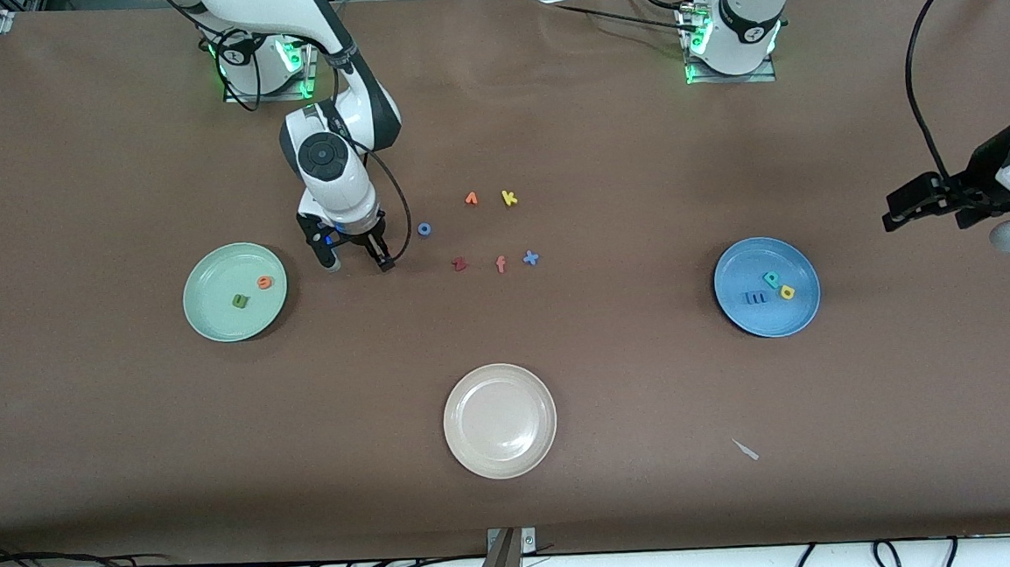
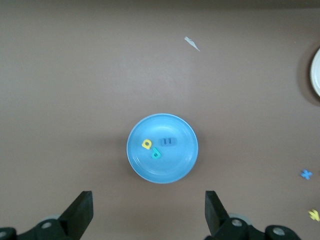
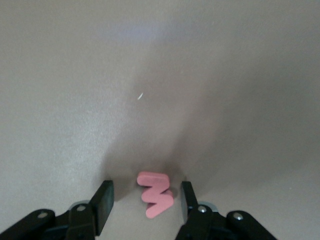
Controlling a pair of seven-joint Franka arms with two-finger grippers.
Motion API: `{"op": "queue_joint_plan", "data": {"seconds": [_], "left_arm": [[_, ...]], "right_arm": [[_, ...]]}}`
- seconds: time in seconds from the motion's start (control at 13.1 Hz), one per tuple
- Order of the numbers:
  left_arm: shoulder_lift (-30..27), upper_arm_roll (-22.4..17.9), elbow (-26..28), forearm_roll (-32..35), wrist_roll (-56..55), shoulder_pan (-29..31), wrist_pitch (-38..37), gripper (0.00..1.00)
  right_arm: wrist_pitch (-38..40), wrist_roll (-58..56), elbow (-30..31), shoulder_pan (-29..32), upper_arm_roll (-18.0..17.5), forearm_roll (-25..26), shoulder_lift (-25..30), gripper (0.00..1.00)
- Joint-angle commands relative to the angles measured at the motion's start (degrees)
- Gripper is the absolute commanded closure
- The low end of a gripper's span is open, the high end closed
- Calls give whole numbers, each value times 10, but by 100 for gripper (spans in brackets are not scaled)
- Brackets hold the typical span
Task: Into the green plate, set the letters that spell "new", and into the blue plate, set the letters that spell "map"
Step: 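Grasp the pink letter w with the right gripper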
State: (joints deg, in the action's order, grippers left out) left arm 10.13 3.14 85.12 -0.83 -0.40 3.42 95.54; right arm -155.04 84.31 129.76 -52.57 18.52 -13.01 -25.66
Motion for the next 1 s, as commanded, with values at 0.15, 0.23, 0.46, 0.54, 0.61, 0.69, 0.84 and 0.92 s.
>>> {"op": "queue_joint_plan", "data": {"seconds": [0.15,0.23,0.46,0.54,0.61,0.69,0.84,0.92], "left_arm": [[-21,5,37,34,10,0,31,0],[-19,3,33,26,8,1,29,0],[-18,1,31,20,9,1,27,0],[-18,1,31,20,12,1,26,0],[-18,1,30,20,14,1,26,0],[-18,1,30,20,15,1,27,0],[-17,2,32,19,36,0,26,0],[-17,2,32,20,48,0,25,0]], "right_arm": [[-25,-11,5,3,-16,-14,-9,68],[-25,-16,5,3,-16,-15,-9,75],[-23,-24,6,2,-16,-18,-9,77],[-23,-25,6,2,-16,-18,-11,84],[-22,-26,4,2,-16,-17,-9,88],[-18,-42,1,2,-16,-18,-3,95],[41,-93,-8,5,6,-18,23,100],[82,-140,-13,5,28,-18,40,100]]}}
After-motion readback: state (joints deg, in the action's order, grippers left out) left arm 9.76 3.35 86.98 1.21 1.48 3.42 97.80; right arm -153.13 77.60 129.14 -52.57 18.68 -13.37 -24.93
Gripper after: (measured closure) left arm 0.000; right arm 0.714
